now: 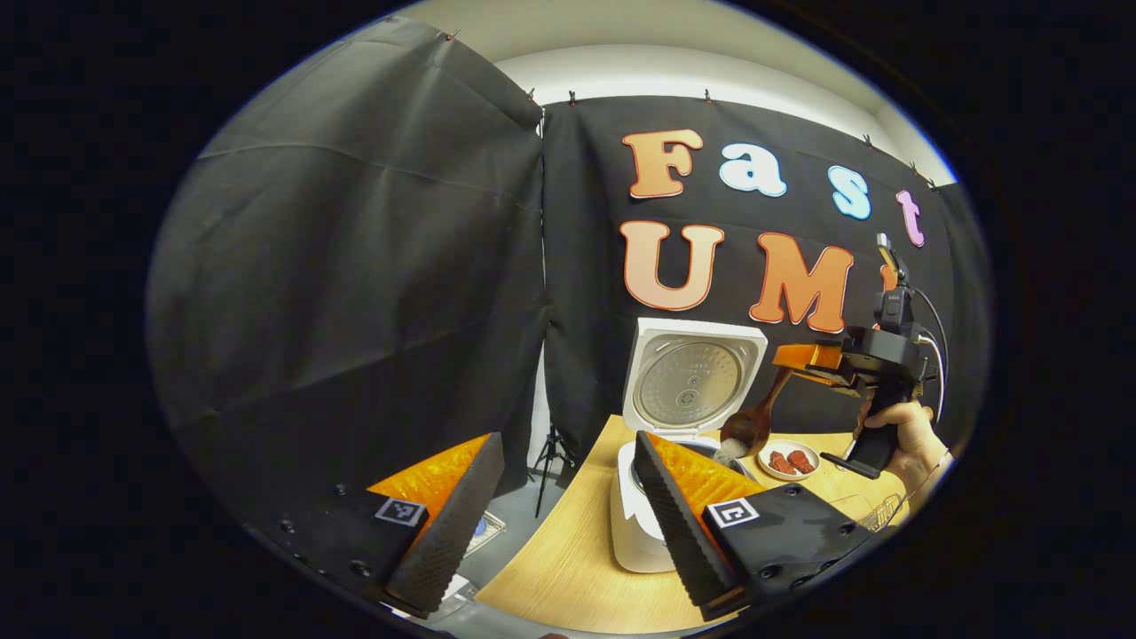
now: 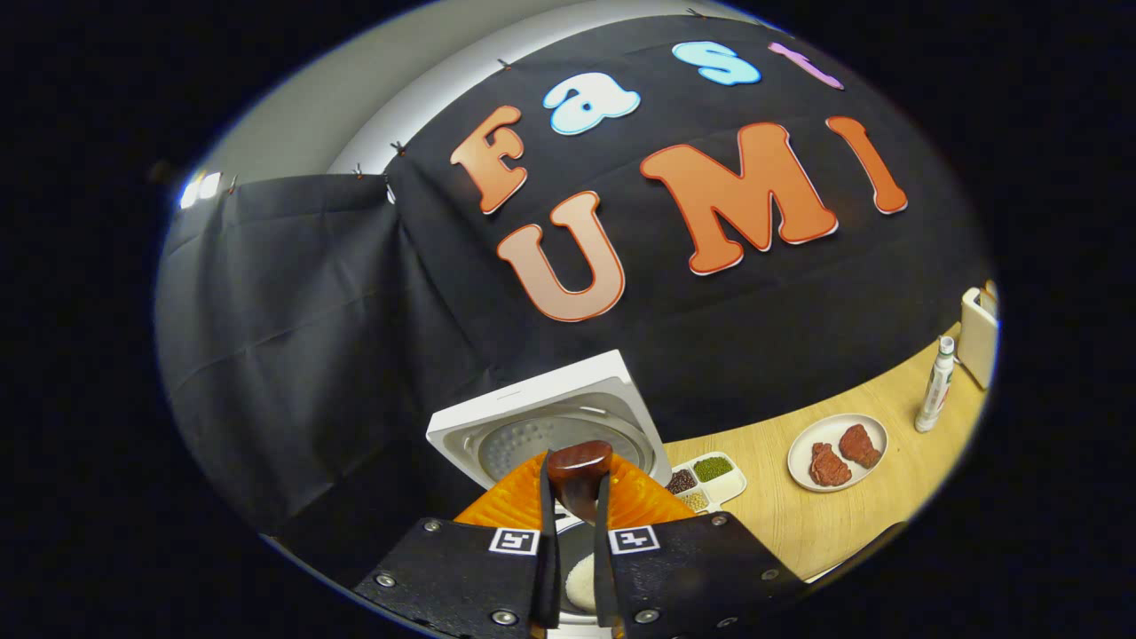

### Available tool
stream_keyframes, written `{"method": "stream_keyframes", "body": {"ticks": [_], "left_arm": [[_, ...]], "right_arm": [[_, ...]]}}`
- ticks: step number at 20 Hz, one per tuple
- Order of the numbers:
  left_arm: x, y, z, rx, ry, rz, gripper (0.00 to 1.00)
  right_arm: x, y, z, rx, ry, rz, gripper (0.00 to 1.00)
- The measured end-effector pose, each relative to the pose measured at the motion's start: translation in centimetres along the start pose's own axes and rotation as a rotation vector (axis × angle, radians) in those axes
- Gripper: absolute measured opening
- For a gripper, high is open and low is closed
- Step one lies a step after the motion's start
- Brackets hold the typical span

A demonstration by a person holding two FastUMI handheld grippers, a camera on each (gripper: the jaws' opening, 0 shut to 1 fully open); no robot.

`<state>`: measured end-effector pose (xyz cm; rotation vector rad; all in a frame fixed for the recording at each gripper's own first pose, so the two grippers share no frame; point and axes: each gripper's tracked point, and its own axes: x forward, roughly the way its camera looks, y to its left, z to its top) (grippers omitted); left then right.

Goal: Close the left gripper, press the button to open the rice cooker; take a wooden spoon from the chopstick holder with the right hand, scoop a spoonful of rice and pour it into the rice cooker, then put the wooden spoon back into the chopstick holder.

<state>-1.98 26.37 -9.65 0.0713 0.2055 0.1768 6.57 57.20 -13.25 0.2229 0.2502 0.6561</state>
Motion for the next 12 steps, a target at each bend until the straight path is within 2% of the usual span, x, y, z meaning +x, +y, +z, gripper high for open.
{"method": "stream_keyframes", "body": {"ticks": [1, 2, 12], "left_arm": [[-0.1, 0.0, 0.0, -0.002, 0.0, -0.001, 1.0], [-0.1, -0.1, -0.1, -0.005, 0.0, -0.002, 0.99], [-0.4, 0.0, -0.7, 0.0, 0.002, -0.005, 0.99]], "right_arm": [[0.0, 0.5, 0.1, -0.038, 0.0, 0.005, 0.1], [0.0, 1.0, -0.1, -0.068, -0.002, 0.011, 0.14], [-0.7, 3.5, -1.4, -0.327, 0.0, 0.045, 0.14]]}}
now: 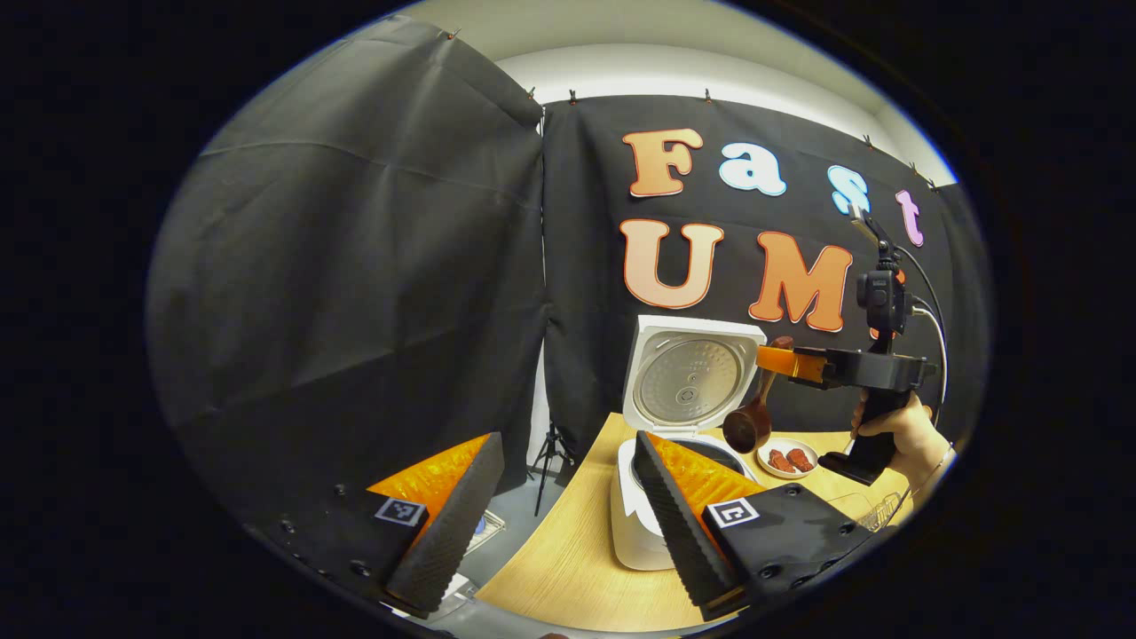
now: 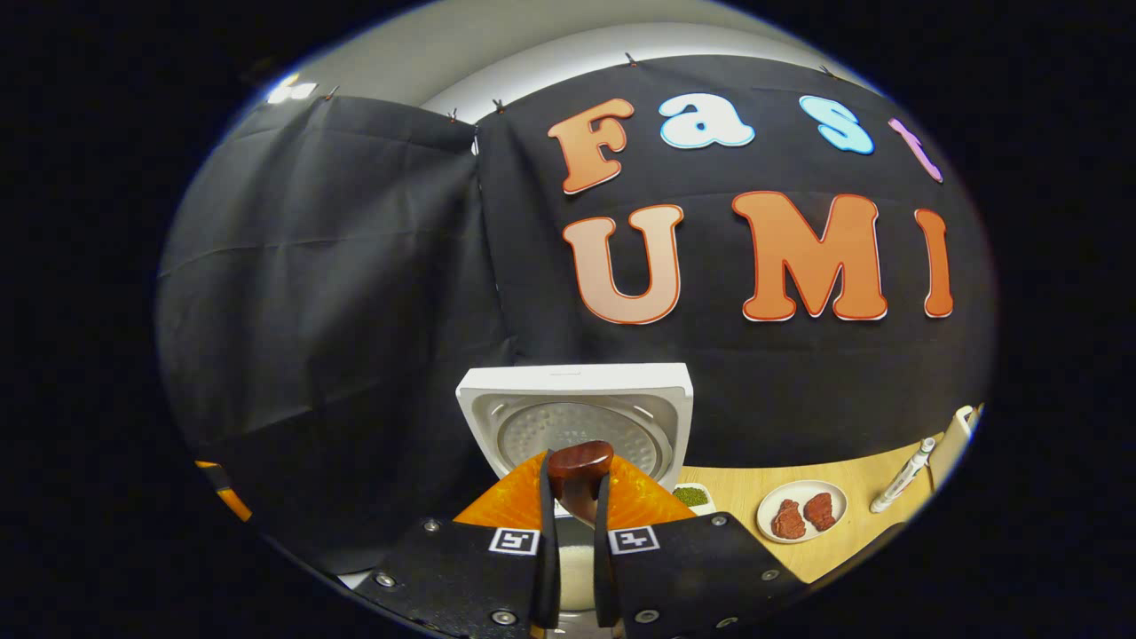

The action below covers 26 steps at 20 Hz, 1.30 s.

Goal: Close the left gripper, press the button to open the rice cooker; take a wooden spoon from the chopstick holder with the right hand, scoop a spoonful of rice and pour it into the rice cooker, then put the wooden spoon back into the chopstick holder.

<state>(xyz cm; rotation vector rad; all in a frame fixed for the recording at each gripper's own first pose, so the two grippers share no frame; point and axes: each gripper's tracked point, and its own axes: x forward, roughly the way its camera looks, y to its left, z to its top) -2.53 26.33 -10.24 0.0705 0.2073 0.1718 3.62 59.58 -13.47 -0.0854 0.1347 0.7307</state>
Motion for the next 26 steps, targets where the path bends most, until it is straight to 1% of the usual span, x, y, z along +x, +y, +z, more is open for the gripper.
{"method": "stream_keyframes", "body": {"ticks": [1, 3, 8, 12, 16, 19, 21, 24, 26], "left_arm": [[0.1, 0.0, -0.1, 0.004, 0.0, 0.0, 0.99], [0.1, -0.1, -0.4, 0.008, 0.007, 0.001, 1.0], [-0.4, -0.2, -0.1, 0.019, 0.009, 0.005, 1.0], [-0.3, -1.1, 1.0, 0.024, -0.007, 0.003, 1.0], [-0.2, -3.1, 1.7, 0.038, -0.019, -0.024, 1.0], [0.1, -5.3, 2.3, 0.044, -0.031, -0.054, 1.0], [0.3, -6.9, 2.6, 0.046, -0.037, -0.073, 0.99], [0.9, -9.3, 2.8, 0.055, -0.041, -0.104, 1.0], [1.2, -10.8, 2.8, 0.053, -0.042, -0.123, 1.0]], "right_arm": [[-0.2, 0.3, -0.2, -0.017, 0.001, 0.007, 0.14], [-0.3, 0.7, -0.6, 0.0, 0.005, 0.03, 0.14], [-1.2, 0.0, 0.2, 0.193, 0.005, 0.051, 0.14], [-3.1, -3.4, 0.8, 0.36, 0.006, 0.054, 0.14], [-5.6, -8.3, 1.6, 0.508, -0.009, 0.021, 0.14], [-8.7, -12.8, 2.6, 0.629, -0.049, 0.004, 0.14], [-10.7, -16.1, 3.0, 0.654, -0.076, -0.034, 0.14], [-13.8, -21.6, 2.6, 0.657, -0.108, -0.119, 0.14], [-16.3, -24.8, 2.0, 0.684, -0.121, -0.169, 0.14]]}}
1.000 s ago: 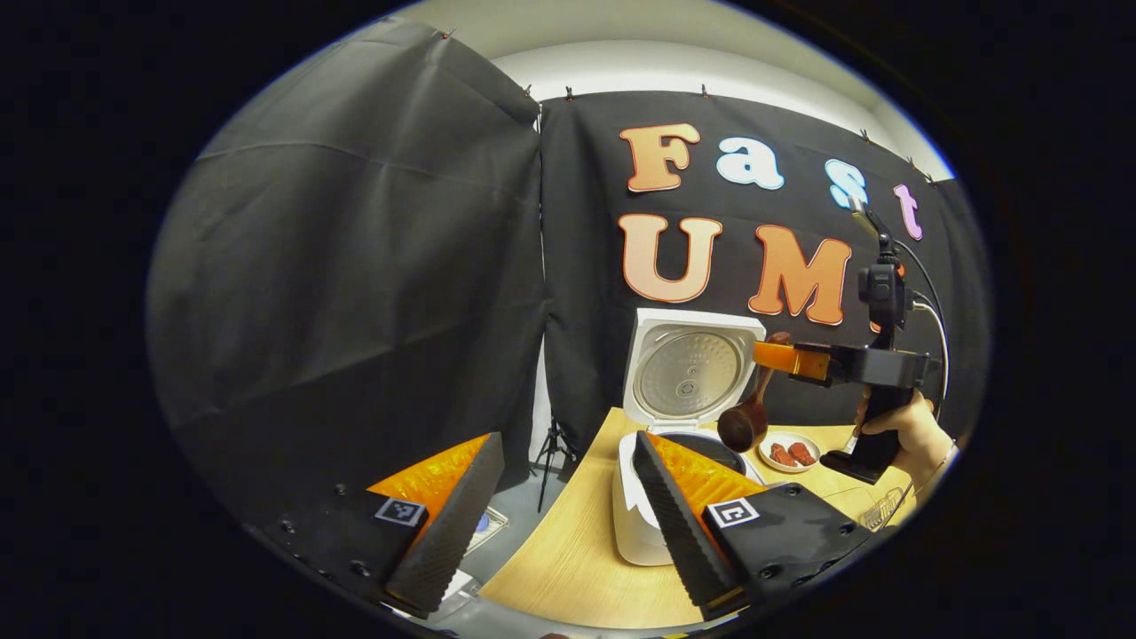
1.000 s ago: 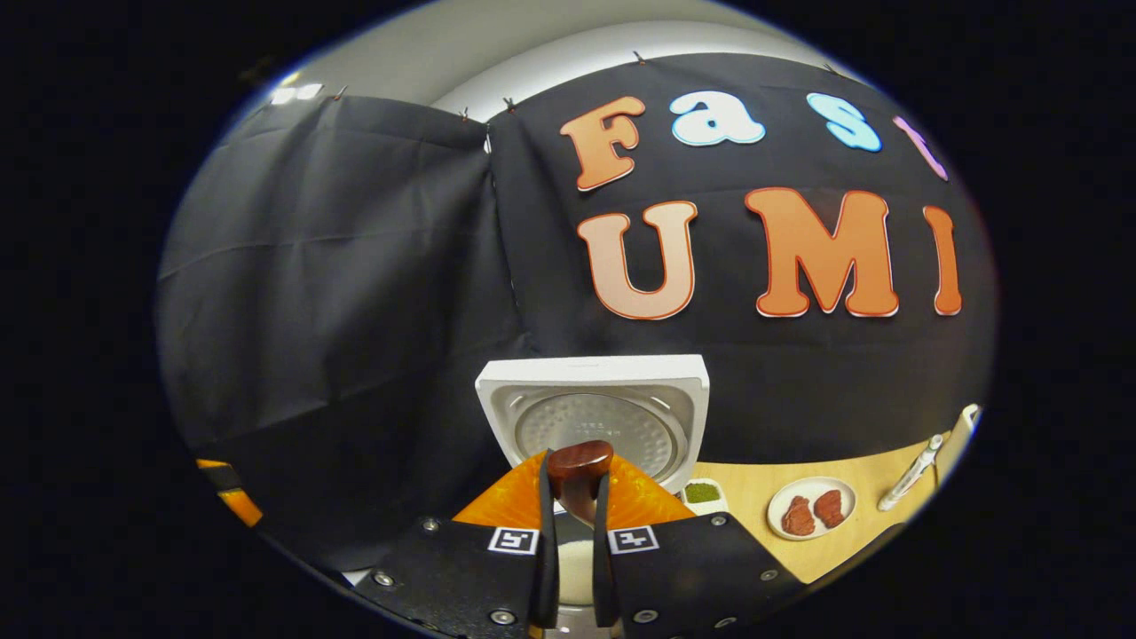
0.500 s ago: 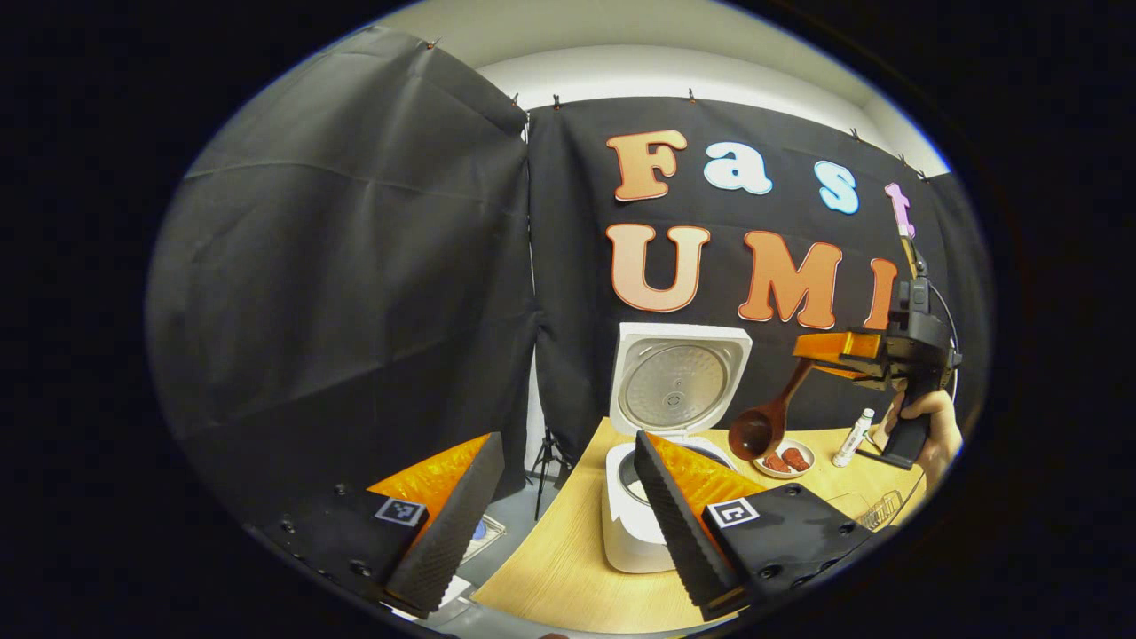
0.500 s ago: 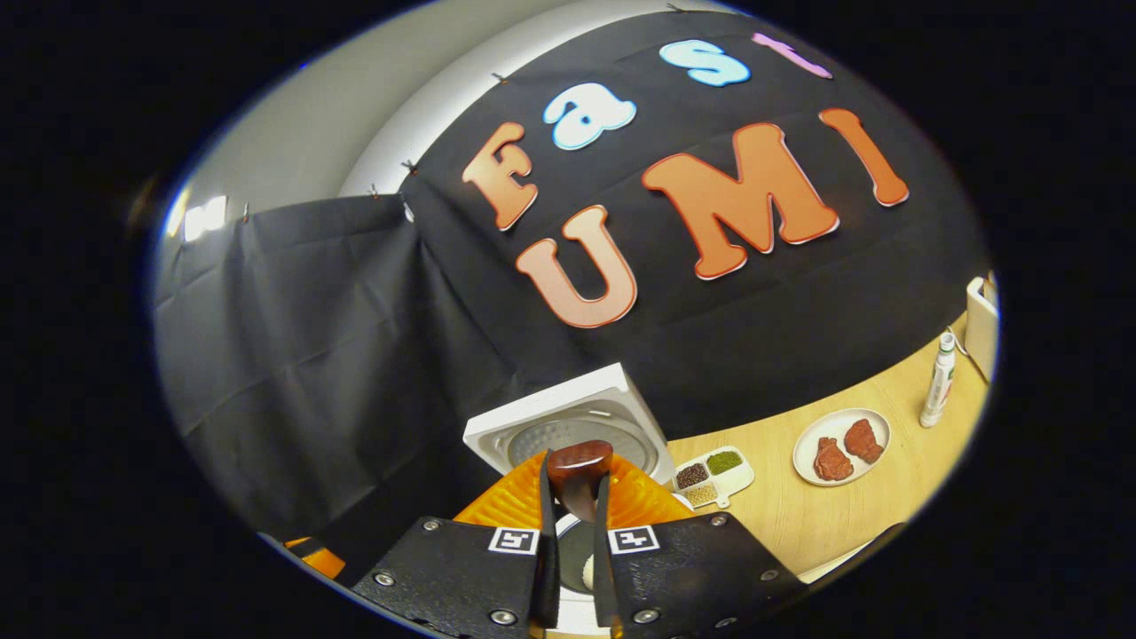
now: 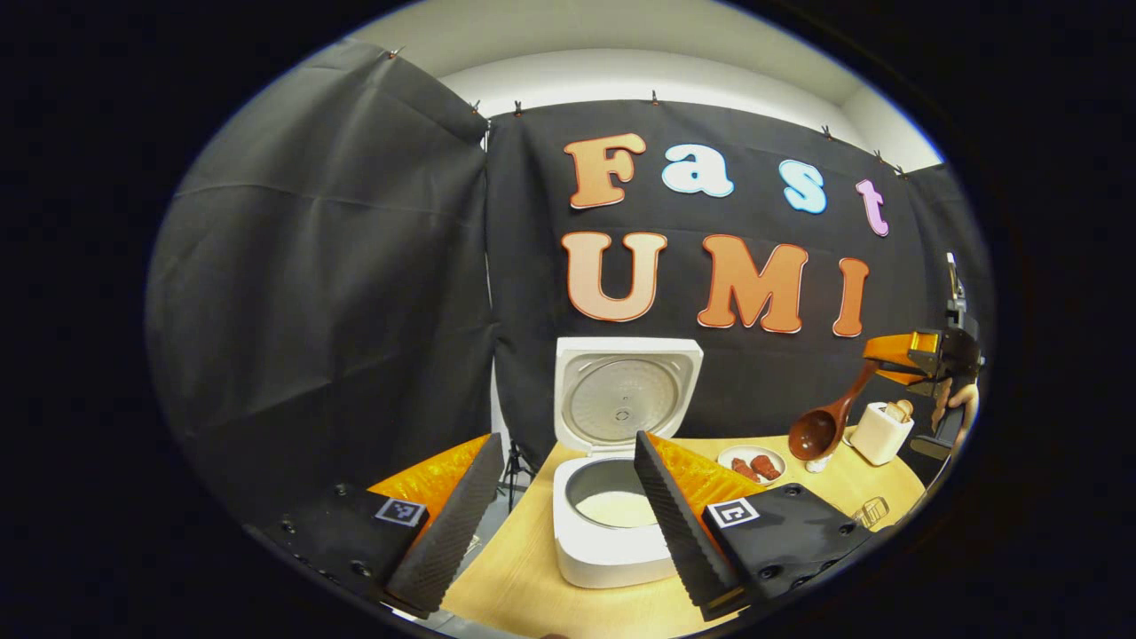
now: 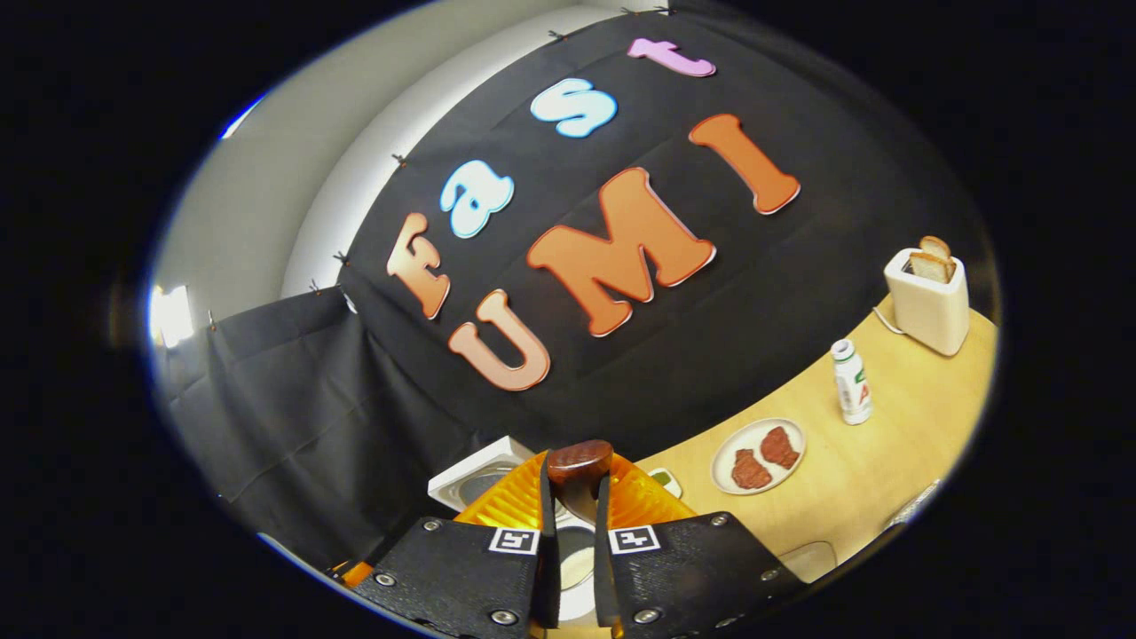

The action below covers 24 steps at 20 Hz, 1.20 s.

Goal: Close the left gripper, press the button to open the rice cooker; take a wooden spoon from the chopstick holder with the right hand, scoop a spoonful of rice and pour it into the rice cooker, then put the wooden spoon back into the chopstick holder.

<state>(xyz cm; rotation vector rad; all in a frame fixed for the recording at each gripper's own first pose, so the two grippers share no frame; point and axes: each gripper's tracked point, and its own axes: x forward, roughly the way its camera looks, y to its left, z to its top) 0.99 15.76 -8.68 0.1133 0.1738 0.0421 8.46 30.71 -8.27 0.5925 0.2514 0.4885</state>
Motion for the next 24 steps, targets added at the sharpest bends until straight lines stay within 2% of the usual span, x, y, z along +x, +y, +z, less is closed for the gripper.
{"method": "stream_keyframes", "body": {"ticks": [5, 13, 19, 24], "left_arm": [[1.2, -4.2, 0.3, 0.012, -0.003, -0.053, 1.0], [1.3, -7.6, 0.0, 0.01, 0.004, -0.097, 1.0], [1.2, -8.5, 0.3, 0.013, 0.002, -0.09, 1.0], [1.0, -9.6, 0.7, 0.039, -0.016, -0.095, 0.99]], "right_arm": [[-5.3, -7.9, 4.5, 0.043, -0.092, -0.124, 0.14], [-13.2, -17.1, 6.4, 0.097, -0.173, -0.282, 0.14], [-16.5, -22.8, 4.4, 0.15, -0.17, -0.362, 0.14], [-17.4, -27.3, 0.3, 0.218, -0.131, -0.425, 0.14]]}}
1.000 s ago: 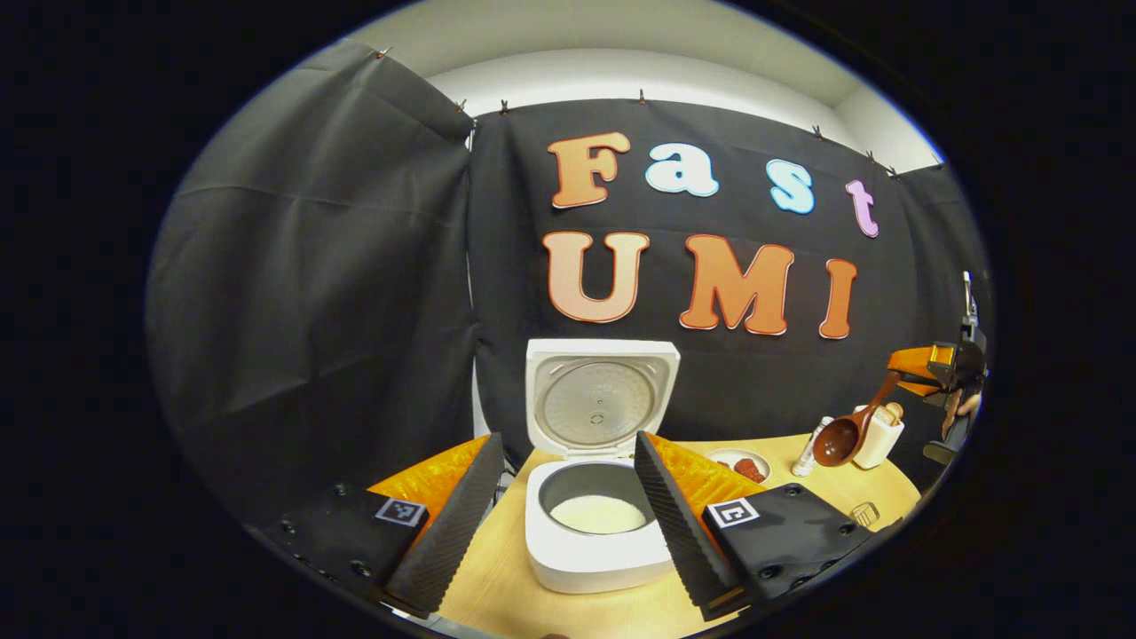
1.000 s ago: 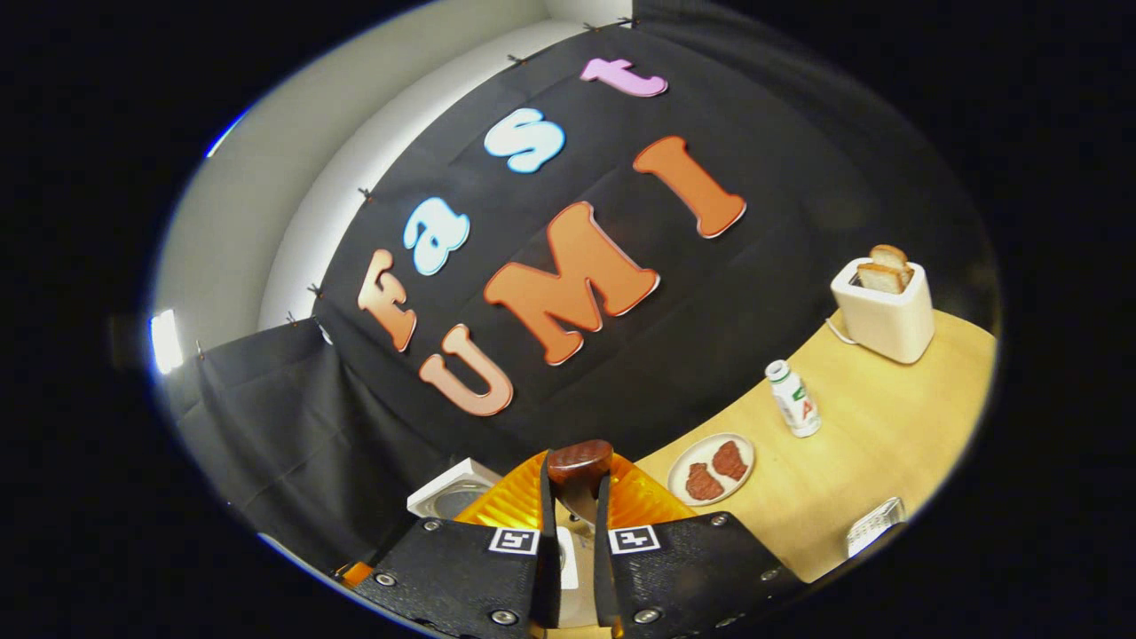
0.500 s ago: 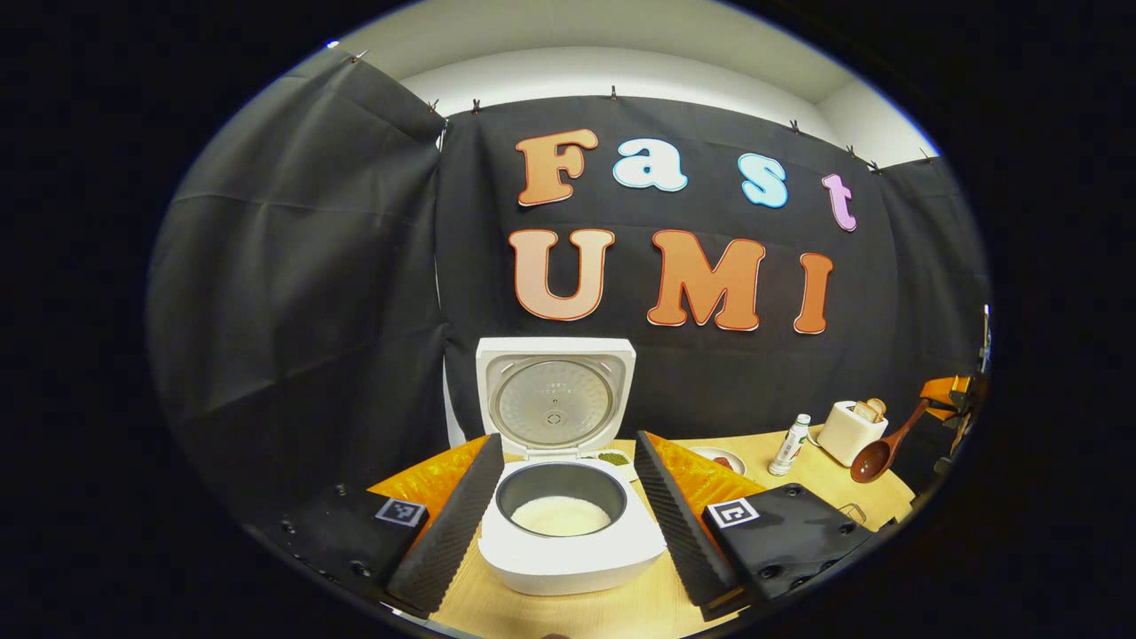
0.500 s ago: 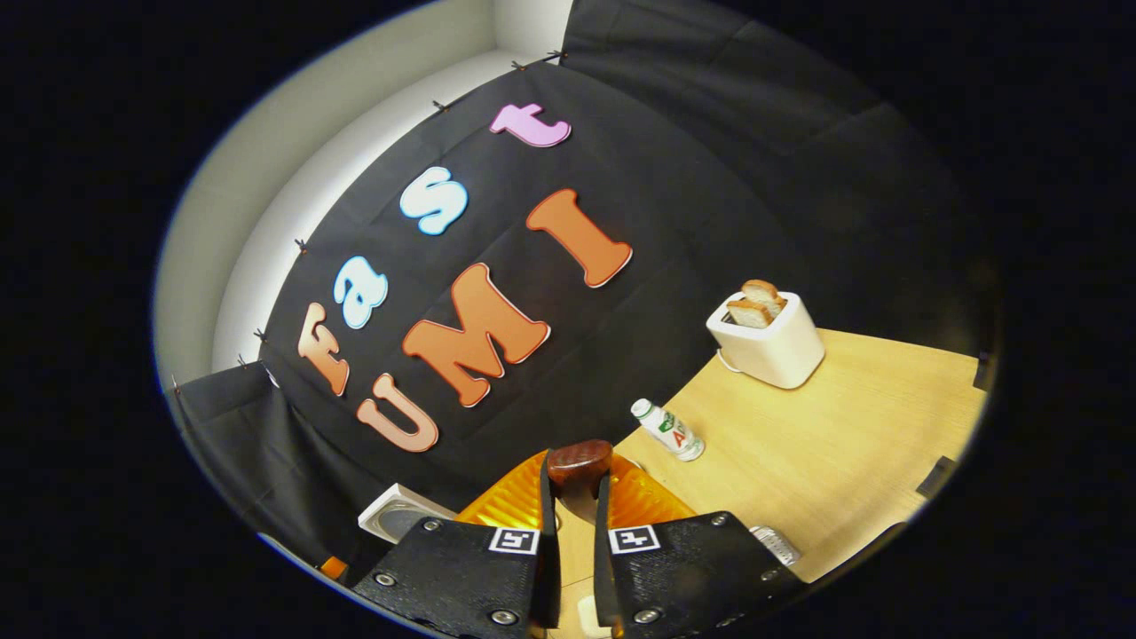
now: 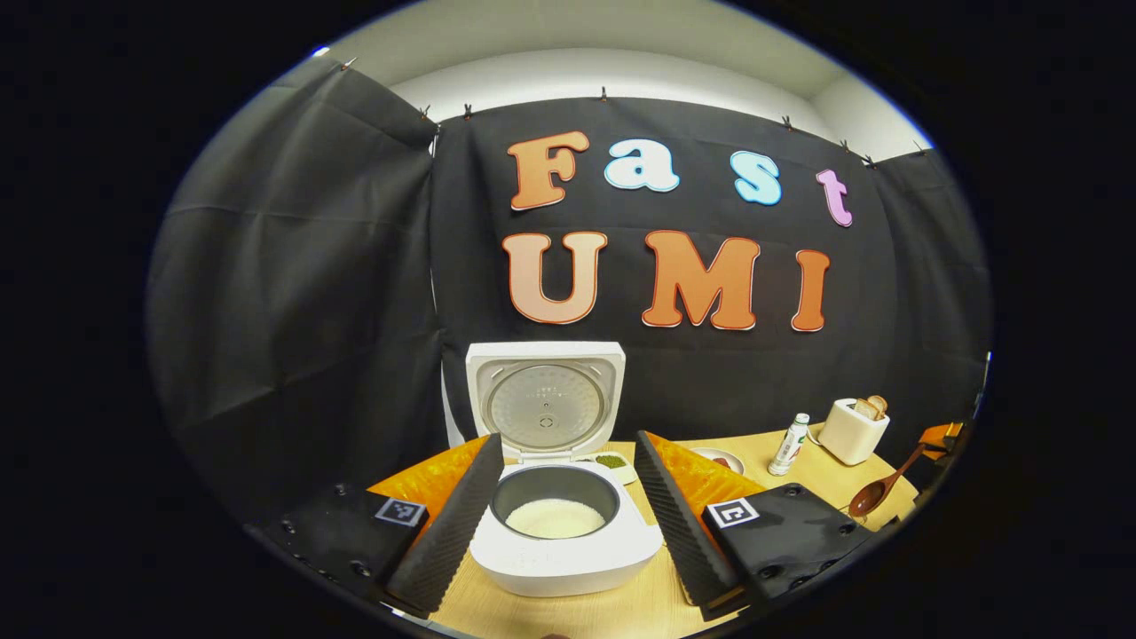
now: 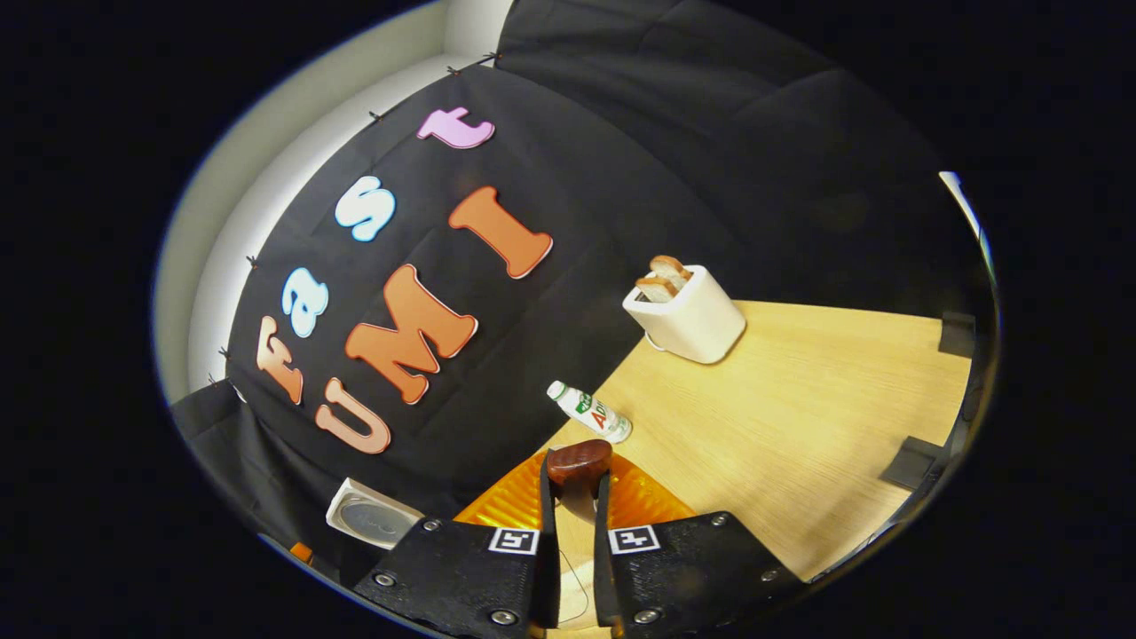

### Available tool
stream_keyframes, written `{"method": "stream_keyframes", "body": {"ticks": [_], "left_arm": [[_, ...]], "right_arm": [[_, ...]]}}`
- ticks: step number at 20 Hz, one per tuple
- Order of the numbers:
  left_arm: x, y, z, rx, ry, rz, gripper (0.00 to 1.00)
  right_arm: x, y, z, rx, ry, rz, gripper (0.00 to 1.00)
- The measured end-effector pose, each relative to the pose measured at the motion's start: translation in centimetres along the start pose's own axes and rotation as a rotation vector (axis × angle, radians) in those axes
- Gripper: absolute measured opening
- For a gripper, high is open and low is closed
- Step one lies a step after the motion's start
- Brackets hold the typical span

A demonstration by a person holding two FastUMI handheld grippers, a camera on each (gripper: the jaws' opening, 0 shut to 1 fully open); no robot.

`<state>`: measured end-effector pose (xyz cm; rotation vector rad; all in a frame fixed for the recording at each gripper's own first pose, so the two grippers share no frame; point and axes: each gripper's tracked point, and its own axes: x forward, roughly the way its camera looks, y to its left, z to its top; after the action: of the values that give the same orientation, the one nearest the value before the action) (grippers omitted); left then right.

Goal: Close the left gripper, press the button to open the rice cooker; take a wooden spoon from the chopstick holder with the right hand, scoop a spoonful of rice and pour it into the rice cooker, then put the wooden spoon back into the chopstick holder.

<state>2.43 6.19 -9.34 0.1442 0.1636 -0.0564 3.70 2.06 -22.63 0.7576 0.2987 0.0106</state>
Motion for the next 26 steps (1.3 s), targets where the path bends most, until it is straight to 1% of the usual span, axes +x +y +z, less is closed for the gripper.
{"method": "stream_keyframes", "body": {"ticks": [3, 5, 10, 14, 16, 18, 19, 21, 23, 24, 26], "left_arm": [[0.2, -0.3, -0.3, 0.0, 0.005, -0.002, 1.0], [0.4, -0.2, -0.6, 0.011, 0.017, 0.005, 0.99], [0.7, -0.2, -1.7, 0.013, 0.047, 0.011, 0.99], [0.8, 0.2, -1.7, 0.023, 0.052, 0.018, 1.0], [1.0, 0.4, -1.7, 0.026, 0.054, 0.02, 1.0], [1.1, 0.3, -1.6, 0.019, 0.052, 0.011, 1.0], [1.0, 0.2, -1.6, 0.017, 0.053, 0.006, 1.0], [1.1, 0.1, -1.4, 0.014, 0.05, 0.002, 1.0], [1.2, -0.1, -1.1, 0.01, 0.044, -0.007, 1.0], [1.2, -0.1, -0.9, 0.011, 0.04, -0.007, 1.0], [1.2, 0.0, -0.2, 0.006, 0.032, -0.006, 1.0]], "right_arm": [[0.6, -2.5, -1.7, 0.032, 0.012, -0.031, 0.14], [0.9, -3.0, -2.3, 0.042, 0.016, -0.037, 0.14], [1.7, -3.7, -4.2, -0.016, 0.046, -0.048, 0.14], [2.6, -4.7, -5.8, -0.057, 0.06, -0.076, 0.14], [2.6, -4.6, -5.8, -0.069, 0.059, -0.081, 0.18], [3.0, -4.8, -5.7, -0.092, 0.064, -0.105, 0.26], [2.8, -4.9, -5.7, -0.115, 0.073, -0.118, 0.35], [2.8, -4.9, -5.2, -0.157, 0.075, -0.133, 0.46], [2.7, -4.2, -4.0, -0.18, 0.058, -0.135, 0.87], [2.7, -4.3, -3.4, -0.202, 0.047, -0.145, 0.93], [2.8, -4.5, -1.8, -0.26, 0.012, -0.178, 0.95]]}}
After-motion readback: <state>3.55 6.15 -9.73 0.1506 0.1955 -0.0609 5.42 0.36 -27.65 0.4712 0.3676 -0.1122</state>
